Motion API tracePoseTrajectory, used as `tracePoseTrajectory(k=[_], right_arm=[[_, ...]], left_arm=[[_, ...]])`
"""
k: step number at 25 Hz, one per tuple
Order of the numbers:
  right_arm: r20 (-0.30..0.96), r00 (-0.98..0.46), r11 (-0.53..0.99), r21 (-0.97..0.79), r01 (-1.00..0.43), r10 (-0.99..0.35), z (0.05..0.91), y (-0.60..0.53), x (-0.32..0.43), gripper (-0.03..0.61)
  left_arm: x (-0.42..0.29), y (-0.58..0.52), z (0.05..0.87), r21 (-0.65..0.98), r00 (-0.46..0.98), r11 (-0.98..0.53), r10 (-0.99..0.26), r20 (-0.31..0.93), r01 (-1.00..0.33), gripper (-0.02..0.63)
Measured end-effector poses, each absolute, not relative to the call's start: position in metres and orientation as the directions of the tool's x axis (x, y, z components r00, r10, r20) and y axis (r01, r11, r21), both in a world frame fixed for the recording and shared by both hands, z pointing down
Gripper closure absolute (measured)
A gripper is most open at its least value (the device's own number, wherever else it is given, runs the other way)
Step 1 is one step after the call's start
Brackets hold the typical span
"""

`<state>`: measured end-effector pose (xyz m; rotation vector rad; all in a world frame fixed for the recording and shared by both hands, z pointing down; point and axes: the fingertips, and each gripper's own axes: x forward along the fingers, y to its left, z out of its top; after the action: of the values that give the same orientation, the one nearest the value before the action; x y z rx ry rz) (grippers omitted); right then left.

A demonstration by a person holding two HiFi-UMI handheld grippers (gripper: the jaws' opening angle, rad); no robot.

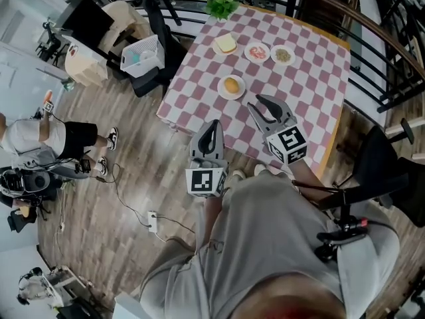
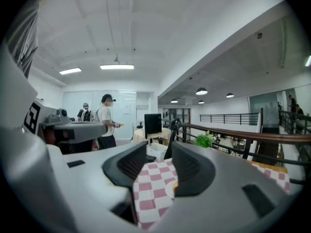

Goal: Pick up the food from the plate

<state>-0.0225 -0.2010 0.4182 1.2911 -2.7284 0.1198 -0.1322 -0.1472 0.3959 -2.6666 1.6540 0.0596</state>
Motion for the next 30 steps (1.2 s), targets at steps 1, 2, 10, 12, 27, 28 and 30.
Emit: tracePoseTrajectory(k=[1, 2, 10, 12, 27, 28, 30], right_arm=[[0.184, -0.627, 0.637, -0.01, -0.771, -0.757, 0.427, -0.204, -0.025, 0.392], [0.224, -0.624, 0.64, -0.002, -0.769, -0.749, 0.436, -0.208, -0.027, 0.36], [0.324, -0.597, 0.625, -0.023, -0.781, -0.734, 0.463, -0.228, -0.032, 0.347], [0.35, -0.604, 0.628, -0.054, -0.777, -0.717, 0.474, -0.236, -0.035, 0.347], [0.624, -0.519, 0.61, -0.082, -0.788, -0.585, 0.604, -0.339, -0.066, 0.33], [0.643, -0.51, 0.61, -0.082, -0.788, -0.572, 0.615, -0.346, -0.068, 0.327], [0.678, -0.49, 0.609, -0.079, -0.789, -0.547, 0.636, -0.358, -0.073, 0.322]], left_arm=[[-0.134, -0.147, 0.396, 0.017, 0.441, -0.442, -0.897, -0.037, -0.897, 0.606], [-0.136, -0.147, 0.396, 0.015, 0.439, -0.44, -0.898, -0.039, -0.898, 0.606], [-0.145, -0.149, 0.396, 0.022, 0.432, -0.433, -0.901, -0.045, -0.901, 0.606], [-0.147, -0.149, 0.398, 0.023, 0.429, -0.43, -0.903, -0.039, -0.903, 0.606], [-0.167, -0.154, 0.435, 0.085, 0.399, -0.397, -0.917, 0.013, -0.914, 0.606], [-0.171, -0.156, 0.44, 0.091, 0.395, -0.391, -0.918, 0.026, -0.916, 0.606], [-0.176, -0.16, 0.444, 0.116, 0.384, -0.378, -0.923, 0.029, -0.919, 0.606]])
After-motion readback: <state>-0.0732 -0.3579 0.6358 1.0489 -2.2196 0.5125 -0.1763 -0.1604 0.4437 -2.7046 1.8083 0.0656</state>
